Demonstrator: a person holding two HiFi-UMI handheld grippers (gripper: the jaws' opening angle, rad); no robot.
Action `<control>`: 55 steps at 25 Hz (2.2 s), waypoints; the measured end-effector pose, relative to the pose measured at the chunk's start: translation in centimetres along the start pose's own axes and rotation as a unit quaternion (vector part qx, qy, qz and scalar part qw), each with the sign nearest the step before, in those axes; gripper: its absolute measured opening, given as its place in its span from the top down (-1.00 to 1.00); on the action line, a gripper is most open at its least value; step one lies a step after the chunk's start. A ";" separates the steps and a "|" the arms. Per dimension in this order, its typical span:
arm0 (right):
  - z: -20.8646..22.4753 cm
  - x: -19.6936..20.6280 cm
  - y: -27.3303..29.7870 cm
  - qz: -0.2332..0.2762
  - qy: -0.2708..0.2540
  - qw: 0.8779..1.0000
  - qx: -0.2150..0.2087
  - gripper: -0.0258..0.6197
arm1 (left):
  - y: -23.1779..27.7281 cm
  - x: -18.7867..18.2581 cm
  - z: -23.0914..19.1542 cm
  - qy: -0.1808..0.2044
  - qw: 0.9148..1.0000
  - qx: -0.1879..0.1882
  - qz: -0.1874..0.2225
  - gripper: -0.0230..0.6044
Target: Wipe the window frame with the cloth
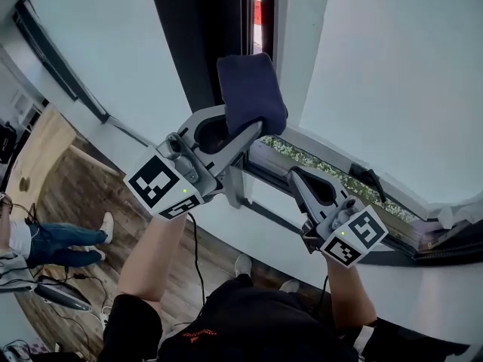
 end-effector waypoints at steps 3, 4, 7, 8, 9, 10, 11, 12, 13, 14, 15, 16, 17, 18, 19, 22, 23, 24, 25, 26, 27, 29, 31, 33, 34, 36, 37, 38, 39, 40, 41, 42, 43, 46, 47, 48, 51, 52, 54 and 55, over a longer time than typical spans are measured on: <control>-0.1 -0.4 -0.3 0.005 0.001 1.000 0.000 0.91 | 0.2 -1.7 -0.5 0.016 1.000 -0.002 0.008 0.73; -0.1 -0.5 -0.3 0.006 0.000 1.000 0.001 0.91 | 0.3 -2.1 -0.5 0.020 1.000 -0.002 0.010 0.73; 0.0 -0.8 -0.5 0.009 -0.006 1.000 0.004 0.91 | 0.8 -3.3 -0.7 0.031 0.999 0.000 0.017 0.73; 0.0 -1.0 -0.5 0.011 -0.007 1.000 0.004 0.91 | 0.9 -3.7 -0.8 0.033 0.999 0.000 0.019 0.73; 0.0 -1.1 -0.6 0.012 -0.009 1.000 0.004 0.91 | 1.1 -4.0 -1.0 0.034 0.999 0.000 0.021 0.73; -0.1 -1.2 -0.6 0.013 -0.010 1.000 0.004 0.91 | 1.1 -4.4 -1.1 0.036 0.999 -0.001 0.023 0.73; -0.1 -1.4 -0.5 0.015 -0.012 1.000 0.004 0.91 | 1.2 -4.8 -1.3 0.036 0.999 -0.002 0.026 0.73; -0.2 -1.6 -0.6 0.017 -0.015 1.000 0.004 0.91 | 1.3 -5.2 -1.4 0.036 0.999 -0.003 0.028 0.73; -0.2 -1.8 -0.6 0.019 -0.018 1.000 0.004 0.91 | 1.3 -5.6 -1.6 0.036 0.999 -0.004 0.031 0.73; -0.2 -2.1 -0.6 0.022 -0.022 1.000 0.004 0.91 | 1.4 -6.1 -1.7 0.037 0.999 -0.006 0.034 0.73; -0.2 -2.4 -0.7 0.025 -0.026 0.999 0.003 0.91 | 1.4 -6.5 -1.8 0.039 0.999 -0.008 0.036 0.73; -0.3 -2.7 -0.6 0.028 -0.030 0.999 0.003 0.91 | 1.5 -6.9 -1.9 0.041 0.998 -0.010 0.037 0.73; -0.4 -3.1 -0.6 0.031 -0.034 0.999 0.002 0.91 | 1.5 -7.3 -2.0 0.043 0.998 -0.011 0.037 0.73; -0.4 -3.5 -0.5 0.034 -0.038 0.999 0.001 0.91 | 1.6 -7.6 -2.1 0.046 0.998 -0.011 0.037 0.73; -0.5 -3.9 -0.4 0.036 -0.043 0.998 0.000 0.91 | 1.6 -7.9 -2.1 0.049 0.998 -0.012 0.037 0.73; -0.6 -5.1 -0.1 0.046 -0.058 0.997 -0.001 0.91 | 1.7 -8.6 -2.3 0.054 0.998 -0.012 0.037 0.73; -0.6 -5.5 -0.1 0.050 -0.061 0.997 -0.001 0.91 | 1.7 -8.7 -2.3 0.055 0.998 -0.013 0.037 0.73; -0.5 -5.7 -0.1 0.053 -0.064 0.997 -0.001 0.91 | 1.7 -8.7 -2.4 0.056 0.998 -0.014 0.038 0.73; -0.5 -5.9 -0.1 0.055 -0.065 0.996 -0.002 0.91 | 1.8 -8.7 -2.4 0.054 0.998 -0.015 0.038 0.73; -0.5 -6.0 -0.1 0.057 -0.065 0.996 -0.002 0.91 | 1.8 -8.6 -2.5 0.051 0.998 -0.015 0.038 0.73; -0.4 -6.0 -0.1 0.058 -0.064 0.996 -0.002 0.91 | 1.9 -8.4 -2.6 0.047 0.998 -0.015 0.038 0.73; -0.1 -5.9 -0.1 0.056 -0.062 0.997 -0.002 0.91 | 2.0 -7.9 -2.8 0.037 0.999 -0.015 0.037 0.73; 0.1 -5.6 0.0 0.052 -0.059 0.997 -0.002 0.91 | 2.1 -7.2 -2.9 0.028 0.999 -0.015 0.035 0.73; 0.1 -5.3 0.0 0.049 -0.055 0.997 -0.001 0.91 | 2.0 -6.5 -3.0 0.018 0.999 -0.015 0.034 0.73; 0.2 -5.1 0.1 0.047 -0.053 0.998 -0.001 0.91 | 1.9 -6.1 -3.0 0.012 0.999 -0.015 0.034 0.73; 0.4 -4.8 0.2 0.043 -0.049 0.998 0.000 0.91 | 1.9 -5.3 -3.1 0.002 0.999 -0.015 0.032 0.73; 0.4 -4.7 0.2 0.041 -0.047 0.998 0.000 0.91 | 1.9 -5.0 -3.2 -0.002 0.999 -0.016 0.032 0.73; 0.5 -4.5 0.3 0.039 -0.047 0.998 0.000 0.91 | 1.9 -4.6 -3.2 -0.006 0.999 -0.016 0.031 0.73; 0.6 -4.4 0.3 0.036 -0.046 0.998 0.000 0.91 | 2.0 -4.3 -3.2 -0.010 0.999 -0.017 0.031 0.73; 0.6 -4.3 0.2 0.034 -0.045 0.998 0.000 0.91 | 2.0 -3.9 -3.2 -0.013 0.999 -0.017 0.030 0.73; 0.7 -4.2 0.2 0.032 -0.044 0.998 0.001 0.91 | 2.0 -3.5 -3.2 -0.017 0.999 -0.018 0.028 0.73; 0.8 -4.0 0.1 0.030 -0.043 0.999 0.002 0.91 | 2.0 -3.1 -3.2 -0.021 0.999 -0.018 0.027 0.73; 0.9 -3.8 0.1 0.028 -0.042 0.999 0.003 0.91 | 2.0 -2.7 -3.2 -0.025 0.999 -0.019 0.026 0.73; 0.9 -3.3 0.3 0.019 -0.037 0.999 0.003 0.91 | 1.7 -1.4 -3.2 -0.038 0.999 -0.023 0.021 0.73; 0.9 -3.1 0.4 0.016 -0.036 0.999 0.003 0.91 | 1.6 -0.9 -3.2 -0.042 0.999 -0.025 0.019 0.73; 0.9 -2.9 0.6 0.013 -0.034 0.999 0.002 0.91 | 1.5 -0.5 -3.2 -0.047 0.998 -0.026 0.017 0.73; 0.9 -2.2 0.7 0.005 -0.027 1.000 0.000 0.91 | 1.2 1.2 -3.2 -0.066 0.997 -0.030 0.011 0.73; 0.9 -2.0 0.8 0.003 -0.025 1.000 -0.001 0.91 | 1.0 1.7 -3.2 -0.075 0.997 -0.031 0.010 0.73; 0.8 -1.6 0.9 -0.002 -0.022 1.000 -0.002 0.91 | 0.7 2.8 -3.2 -0.092 0.995 -0.034 0.010 0.73; 0.8 -1.4 0.9 -0.004 -0.021 1.000 -0.002 0.91 | 0.6 3.2 -3.2 -0.098 0.995 -0.035 0.009 0.73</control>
Point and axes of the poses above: the fingertips, and each gripper's own axes: y forward along the fingers, z to its right, x out of its underside, the point moved 9 cm from there along -y, backward along the fingers, and after that the axes turned 10 degrees about -z, right-handed, at the moved point
